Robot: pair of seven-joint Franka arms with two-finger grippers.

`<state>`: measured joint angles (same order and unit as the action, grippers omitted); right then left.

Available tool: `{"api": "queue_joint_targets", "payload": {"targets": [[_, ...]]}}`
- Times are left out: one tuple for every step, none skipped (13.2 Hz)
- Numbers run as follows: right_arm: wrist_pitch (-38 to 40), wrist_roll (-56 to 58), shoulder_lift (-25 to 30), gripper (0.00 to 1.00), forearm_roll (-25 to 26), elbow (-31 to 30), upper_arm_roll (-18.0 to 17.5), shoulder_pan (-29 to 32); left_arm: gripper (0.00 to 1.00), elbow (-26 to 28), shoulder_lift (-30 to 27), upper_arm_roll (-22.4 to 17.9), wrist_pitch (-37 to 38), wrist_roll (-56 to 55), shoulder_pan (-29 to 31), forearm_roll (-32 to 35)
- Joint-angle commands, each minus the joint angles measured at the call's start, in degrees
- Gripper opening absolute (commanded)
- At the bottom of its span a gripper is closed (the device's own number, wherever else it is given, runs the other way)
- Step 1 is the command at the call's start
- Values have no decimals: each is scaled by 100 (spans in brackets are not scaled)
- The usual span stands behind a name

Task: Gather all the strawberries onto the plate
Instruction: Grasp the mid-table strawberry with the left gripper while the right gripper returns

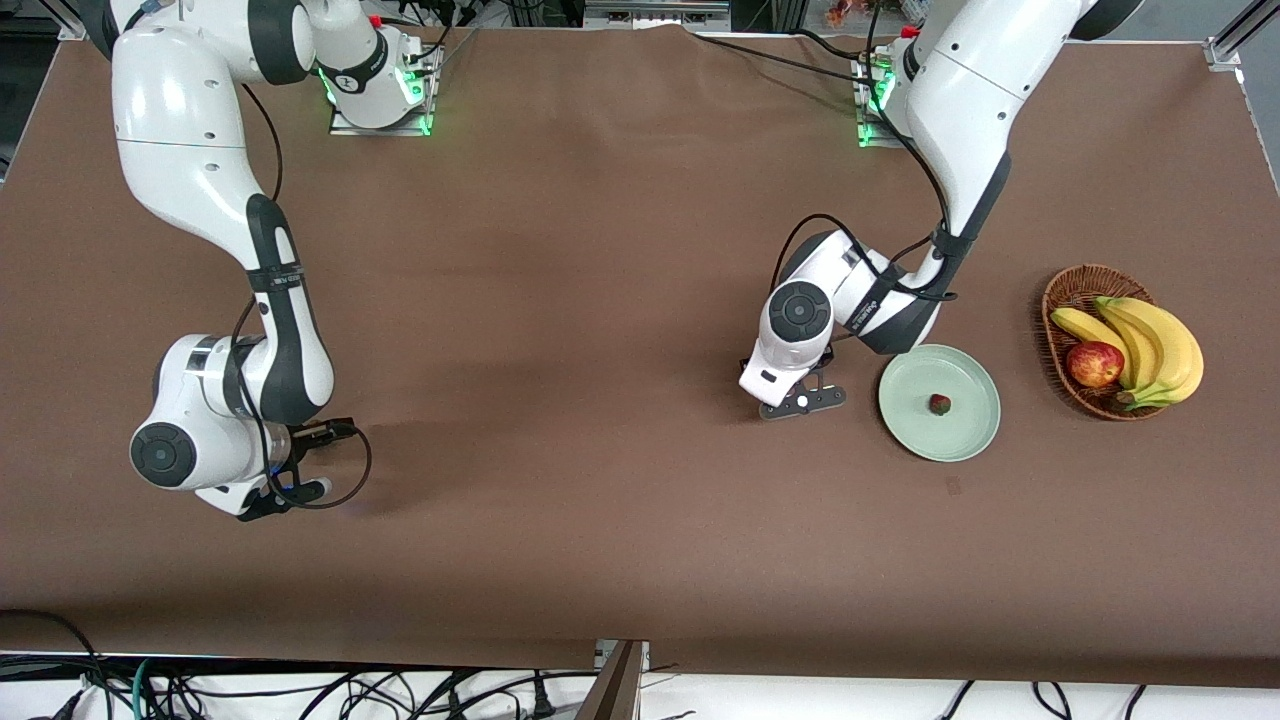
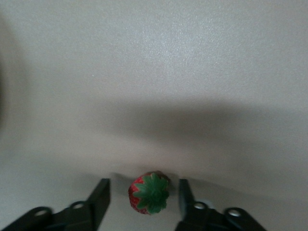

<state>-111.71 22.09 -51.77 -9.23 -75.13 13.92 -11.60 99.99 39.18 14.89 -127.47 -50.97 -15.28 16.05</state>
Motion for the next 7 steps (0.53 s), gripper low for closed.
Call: {"api": "queue_joint_targets", "payload": {"targets": [[-35,173,263,99,9,-406,58,-61,18,-32,-15,-21,12,-62,-10,180],[-35,173,264,87,9,-432,58,-61,15,-32,-33,-21,46,-18,7,180],[-35,182,264,69,9,-433,58,-61,15,-32,-94,-21,99,17,60,180],[-35,182,264,51,9,-424,58,-61,15,-76,-225,-29,334,104,191,180],[-35,182,264,39,17,-433,58,-61,15,-137,-348,-21,659,340,305,180],[-35,182,264,30,17,-433,58,-61,15,-155,-523,-21,949,673,437,171],[-35,182,264,23,9,-433,58,-61,15,-155,-682,-21,1204,1059,612,162]]}}
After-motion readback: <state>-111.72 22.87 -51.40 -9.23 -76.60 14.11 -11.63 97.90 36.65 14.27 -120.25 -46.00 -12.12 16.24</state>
